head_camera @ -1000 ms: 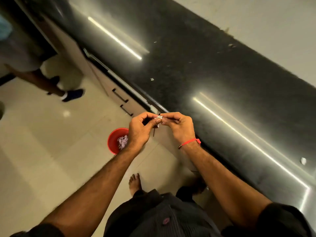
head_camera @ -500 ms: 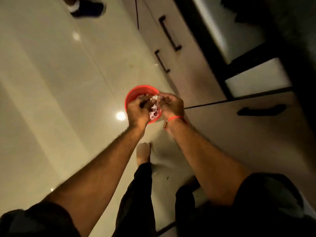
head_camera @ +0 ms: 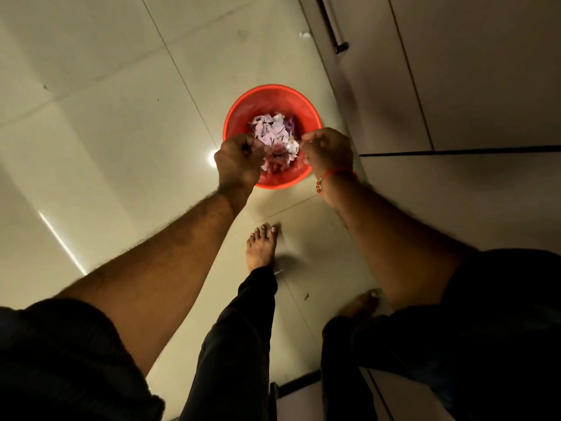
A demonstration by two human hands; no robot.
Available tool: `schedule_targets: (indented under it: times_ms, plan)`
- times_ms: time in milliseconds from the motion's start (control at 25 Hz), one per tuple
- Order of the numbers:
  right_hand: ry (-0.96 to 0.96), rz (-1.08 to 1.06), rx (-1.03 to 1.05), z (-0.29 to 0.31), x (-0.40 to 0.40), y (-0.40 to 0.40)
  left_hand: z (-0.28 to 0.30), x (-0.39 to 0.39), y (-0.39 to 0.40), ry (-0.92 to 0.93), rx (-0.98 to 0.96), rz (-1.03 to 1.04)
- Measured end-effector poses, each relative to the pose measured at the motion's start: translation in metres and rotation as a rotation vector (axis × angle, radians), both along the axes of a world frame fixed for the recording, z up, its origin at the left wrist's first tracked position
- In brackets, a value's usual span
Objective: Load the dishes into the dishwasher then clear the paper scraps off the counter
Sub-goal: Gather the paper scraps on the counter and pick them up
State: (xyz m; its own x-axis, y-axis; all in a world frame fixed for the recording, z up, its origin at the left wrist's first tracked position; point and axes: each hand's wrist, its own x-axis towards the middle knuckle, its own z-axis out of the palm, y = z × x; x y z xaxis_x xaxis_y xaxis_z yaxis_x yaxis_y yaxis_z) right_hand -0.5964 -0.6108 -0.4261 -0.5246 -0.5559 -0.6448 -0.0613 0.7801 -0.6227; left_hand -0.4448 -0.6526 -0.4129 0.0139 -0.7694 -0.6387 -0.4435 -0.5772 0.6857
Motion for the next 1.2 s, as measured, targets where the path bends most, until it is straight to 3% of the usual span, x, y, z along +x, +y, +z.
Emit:
schedule_targets:
  times_ms: [200, 560, 720, 920, 1200]
  plan:
    - [-0.302, -0.01, -0.024, 0.069, 0.008, -0.004, 0.043, -0.005, 0.005, -0.164, -0.032, -0.257]
    - [-0.372, -0.146, -0.213, 0.261, 0.014, 0.038, 0.206, 0.008, 0.044, -0.06, -0.254, -0.292]
    - [-0.25, -0.069, -0.393, 0.37, 0.0, 0.082, 0.313, -0.003, 0.065, 0.094, -0.461, -0.327]
    - [-0.03, -0.046, -0.587, 0.459, -0.037, 0.159, 0.407, -0.042, 0.095, 0.23, -0.639, -0.434]
    - [0.378, -0.475, -0.686, 0.516, -0.119, 0.305, 0.491, -0.16, 0.192, 0.53, -0.783, -0.956]
